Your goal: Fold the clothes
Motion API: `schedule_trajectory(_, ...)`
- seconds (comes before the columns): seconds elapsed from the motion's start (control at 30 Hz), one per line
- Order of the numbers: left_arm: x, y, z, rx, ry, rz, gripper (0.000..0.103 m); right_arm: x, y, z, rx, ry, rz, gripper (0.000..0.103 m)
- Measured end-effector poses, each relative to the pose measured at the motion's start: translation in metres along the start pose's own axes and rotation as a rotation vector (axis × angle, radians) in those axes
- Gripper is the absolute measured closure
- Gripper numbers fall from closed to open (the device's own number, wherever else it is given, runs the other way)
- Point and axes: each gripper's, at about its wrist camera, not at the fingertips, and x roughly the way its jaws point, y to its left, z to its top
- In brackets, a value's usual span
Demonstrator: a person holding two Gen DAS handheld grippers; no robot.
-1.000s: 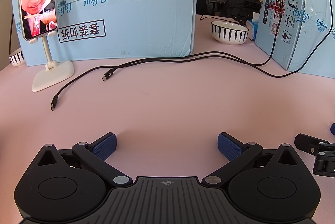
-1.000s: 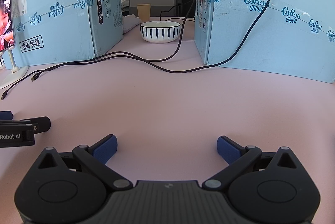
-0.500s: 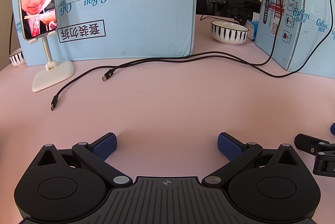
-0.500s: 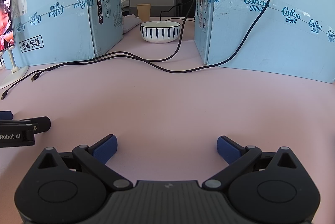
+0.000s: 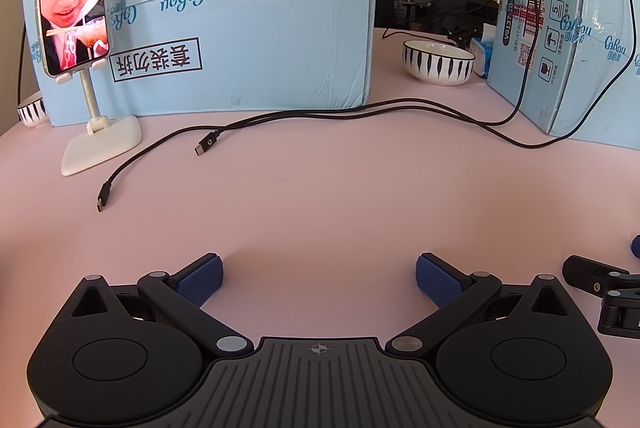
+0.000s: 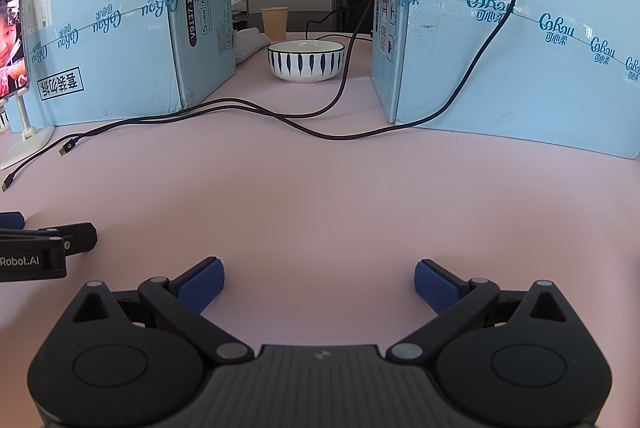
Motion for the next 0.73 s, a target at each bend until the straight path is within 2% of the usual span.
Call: schedule_trajectory(0.73, -0.0005, -0.0033, -0.0007, 0.005, 0.002, 0.003, 0.0, -0.0004, -0.0004, -0.0001, 0.0, 0.0, 0.0, 0.0)
